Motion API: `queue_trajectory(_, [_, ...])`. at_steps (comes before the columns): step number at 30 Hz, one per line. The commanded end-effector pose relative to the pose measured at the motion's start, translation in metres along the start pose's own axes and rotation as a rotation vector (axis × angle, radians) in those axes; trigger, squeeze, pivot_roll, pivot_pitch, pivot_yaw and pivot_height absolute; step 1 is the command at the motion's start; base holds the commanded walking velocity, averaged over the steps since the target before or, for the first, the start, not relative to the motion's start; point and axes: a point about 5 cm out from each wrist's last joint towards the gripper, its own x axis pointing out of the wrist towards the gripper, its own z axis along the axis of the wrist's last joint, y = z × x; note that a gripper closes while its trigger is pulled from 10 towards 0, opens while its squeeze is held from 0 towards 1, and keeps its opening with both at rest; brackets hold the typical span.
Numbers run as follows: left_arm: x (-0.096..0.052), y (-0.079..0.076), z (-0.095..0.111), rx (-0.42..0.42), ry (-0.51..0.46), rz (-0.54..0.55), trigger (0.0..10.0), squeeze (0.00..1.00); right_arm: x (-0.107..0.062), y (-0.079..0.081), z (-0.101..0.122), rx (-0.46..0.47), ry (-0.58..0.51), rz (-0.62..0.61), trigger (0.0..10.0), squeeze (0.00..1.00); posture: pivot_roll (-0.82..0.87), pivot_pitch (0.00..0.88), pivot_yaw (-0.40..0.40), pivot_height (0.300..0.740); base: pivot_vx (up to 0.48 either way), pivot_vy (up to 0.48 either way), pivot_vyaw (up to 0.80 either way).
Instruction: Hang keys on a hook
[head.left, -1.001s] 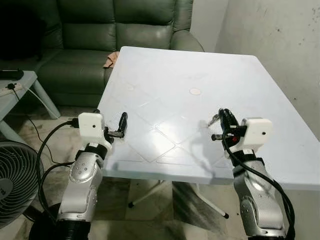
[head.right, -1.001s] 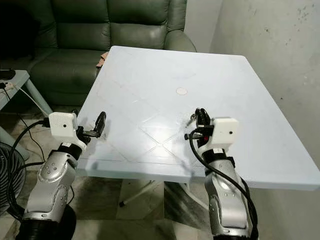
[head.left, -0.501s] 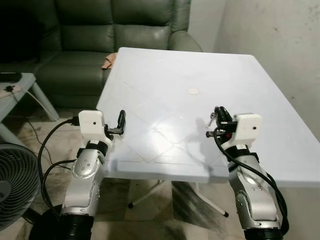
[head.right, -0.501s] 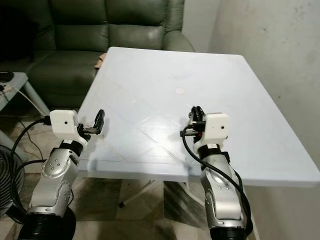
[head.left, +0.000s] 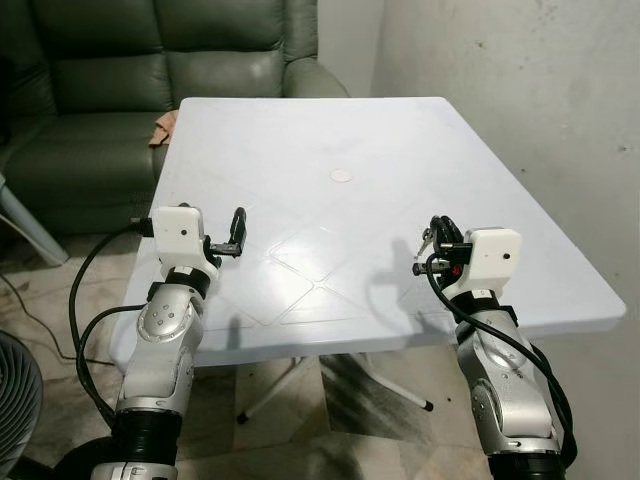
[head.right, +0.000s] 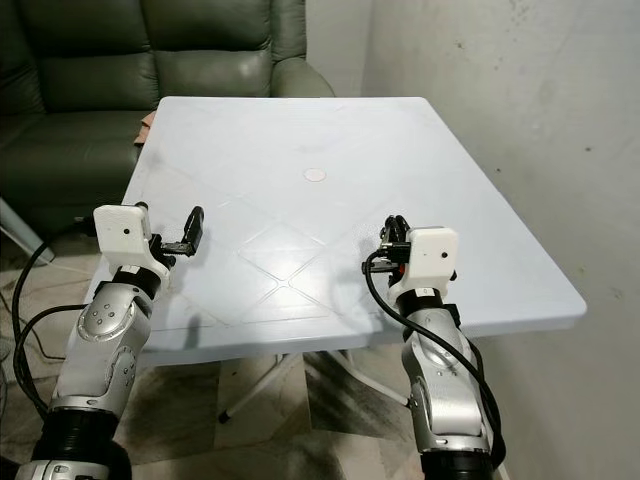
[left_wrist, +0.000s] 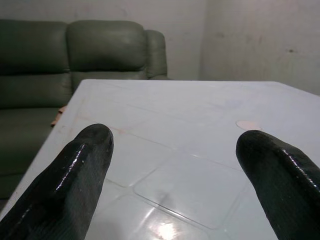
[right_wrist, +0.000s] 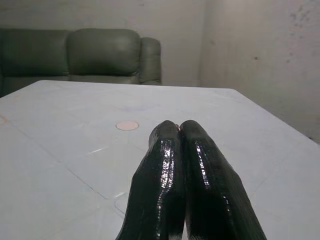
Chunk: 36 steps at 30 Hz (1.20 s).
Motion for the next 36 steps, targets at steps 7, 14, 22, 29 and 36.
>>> queue_trajectory(7, [0.0038,-0.0007,0.0017,-0.004,-0.006,0.005,10.0,0.0,0.0029,0.0002,0.0021,-0.008,-0.01,0.0,10.0,0.0,-0.01,0.0,0.009,0.732,0.0,0.0,-0.77])
queue_trajectory(14, [0.0051,-0.0013,0.0016,-0.007,-0.005,0.008,10.0,0.0,0.0033,-0.0017,0.0027,-0.012,-0.011,-0.006,10.0,0.0,-0.02,0.0,0.008,0.732,0.0,0.0,-0.77])
queue_trajectory(22, [0.006,-0.0019,-0.0002,-0.015,0.011,0.013,10.0,0.0,0.0015,-0.0032,0.0029,-0.015,-0.009,-0.011,10.0,0.0,-0.02,0.0,0.008,0.732,0.0,0.0,-0.77])
queue_trajectory(29, [0.0041,-0.0025,-0.002,-0.027,0.012,0.013,10.0,0.0,-0.0001,-0.0012,0.002,-0.014,-0.004,-0.006,10.0,0.0,-0.02,0.0,0.003,0.732,0.0,0.178,-0.77])
queue_trajectory(36, [0.0032,-0.0025,-0.0021,-0.01,0.012,0.013,10.0,0.0,-0.0007,-0.001,0.0007,-0.017,0.003,0.003,10.0,0.0,-0.02,0.0,-0.001,0.732,0.0,0.0,-0.77])
